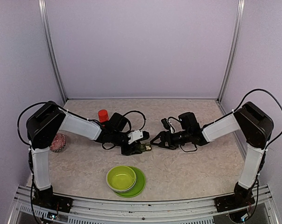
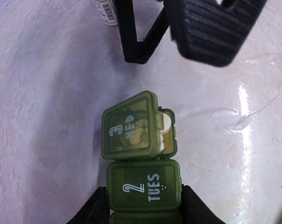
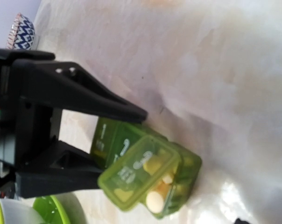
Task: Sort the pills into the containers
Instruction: Move the pill container to the center of the board, then hold the pill container at the center of the board.
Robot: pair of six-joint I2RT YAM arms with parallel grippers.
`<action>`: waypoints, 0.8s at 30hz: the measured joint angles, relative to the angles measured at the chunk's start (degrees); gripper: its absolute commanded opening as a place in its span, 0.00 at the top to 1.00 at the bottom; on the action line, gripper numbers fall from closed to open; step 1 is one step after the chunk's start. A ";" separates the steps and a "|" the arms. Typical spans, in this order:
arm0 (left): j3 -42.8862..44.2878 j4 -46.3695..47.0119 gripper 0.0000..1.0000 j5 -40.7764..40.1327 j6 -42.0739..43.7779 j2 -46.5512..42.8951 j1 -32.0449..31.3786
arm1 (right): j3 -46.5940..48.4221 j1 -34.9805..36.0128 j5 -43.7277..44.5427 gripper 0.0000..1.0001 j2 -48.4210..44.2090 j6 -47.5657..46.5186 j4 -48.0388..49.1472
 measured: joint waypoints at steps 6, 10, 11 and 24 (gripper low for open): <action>-3.26 3.54 0.50 -0.46 -2.49 -4.35 -0.35 | -0.52 -0.02 -2.73 0.16 0.00 3.08 3.04; -3.32 5.40 0.48 -0.63 -3.37 -6.29 -1.57 | -1.18 -0.09 -5.16 0.16 0.00 6.10 6.01; -3.32 5.68 0.45 -0.70 -3.50 -6.45 -1.86 | -1.18 -0.11 -5.40 0.16 0.00 6.47 6.25; -3.08 4.68 0.34 -7.04 -2.43 -4.63 -2.86 | -1.20 -0.17 -5.33 0.16 -0.37 6.91 6.45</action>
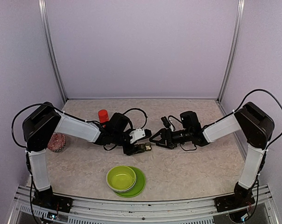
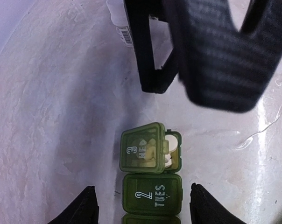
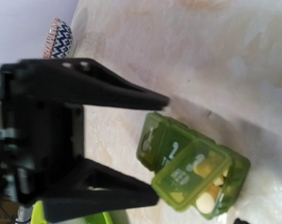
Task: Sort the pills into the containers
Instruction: Hold the pill container at the center of the board.
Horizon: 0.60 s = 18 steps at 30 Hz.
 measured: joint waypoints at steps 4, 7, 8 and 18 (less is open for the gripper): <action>0.68 -1.51 0.35 -1.03 1.07 1.75 0.00 | 0.00 0.00 0.04 0.16 -0.26 -0.07 0.02; 0.74 -2.32 0.38 -1.31 1.62 2.27 -0.02 | -0.02 0.00 0.04 0.16 -0.26 -0.15 0.02; 0.74 -2.45 0.38 -1.46 1.90 2.29 -0.04 | -0.02 0.00 0.04 0.16 -0.26 -0.15 0.02; 0.52 -1.22 0.43 -2.40 3.45 2.29 -0.90 | -0.11 -0.02 0.04 0.16 -0.26 -0.17 0.04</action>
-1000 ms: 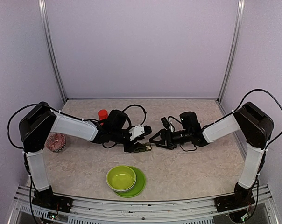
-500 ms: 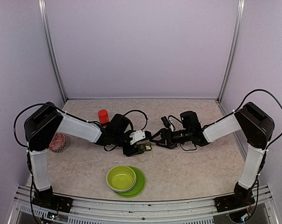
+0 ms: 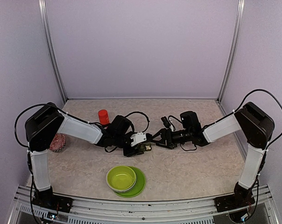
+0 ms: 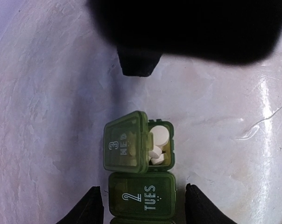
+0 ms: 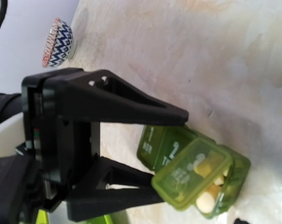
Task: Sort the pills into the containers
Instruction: Hold the pill container at the center of the board.
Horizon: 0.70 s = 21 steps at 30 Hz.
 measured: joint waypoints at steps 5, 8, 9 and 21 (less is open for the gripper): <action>-0.28 0.13 0.46 0.00 0.57 0.00 -0.17 | -0.11 -0.02 0.02 0.16 0.00 0.02 0.04; -0.46 0.13 0.52 -0.02 0.72 0.00 -0.35 | -0.57 -0.02 0.04 0.16 0.00 0.02 0.09; -0.52 0.17 0.53 -0.02 0.85 0.00 -0.39 | -0.76 -0.02 0.04 0.16 0.00 0.04 0.09; -2.05 3.98 0.63 -0.70 0.63 0.09 -0.87 | -1.44 -0.85 -0.04 0.16 0.00 0.52 0.48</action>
